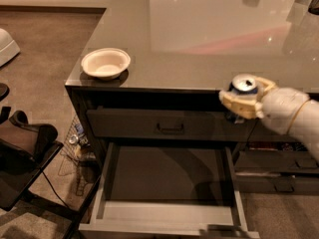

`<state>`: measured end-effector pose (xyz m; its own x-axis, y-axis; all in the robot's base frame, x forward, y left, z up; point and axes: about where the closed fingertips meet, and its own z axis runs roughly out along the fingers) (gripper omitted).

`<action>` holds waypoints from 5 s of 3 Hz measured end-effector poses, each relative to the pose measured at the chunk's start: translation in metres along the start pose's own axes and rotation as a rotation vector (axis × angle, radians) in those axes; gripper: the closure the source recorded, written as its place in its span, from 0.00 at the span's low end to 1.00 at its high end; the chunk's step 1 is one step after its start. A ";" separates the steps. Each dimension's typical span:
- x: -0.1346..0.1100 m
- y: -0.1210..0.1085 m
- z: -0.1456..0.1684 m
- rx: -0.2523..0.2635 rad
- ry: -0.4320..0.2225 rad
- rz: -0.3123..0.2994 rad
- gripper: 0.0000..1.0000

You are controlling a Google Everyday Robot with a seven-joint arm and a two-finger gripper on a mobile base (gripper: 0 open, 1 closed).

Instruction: Place pepsi can into middle drawer

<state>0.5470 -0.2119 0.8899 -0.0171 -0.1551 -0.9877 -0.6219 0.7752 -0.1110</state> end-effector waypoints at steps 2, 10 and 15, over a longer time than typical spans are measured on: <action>0.153 0.022 0.052 -0.112 -0.065 0.030 1.00; 0.405 0.198 0.217 -0.403 -0.012 0.228 0.82; 0.402 0.204 0.221 -0.416 -0.016 0.229 0.00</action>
Offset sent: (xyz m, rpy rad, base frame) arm 0.0378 0.0268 -0.2240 0.0987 -0.0199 0.1447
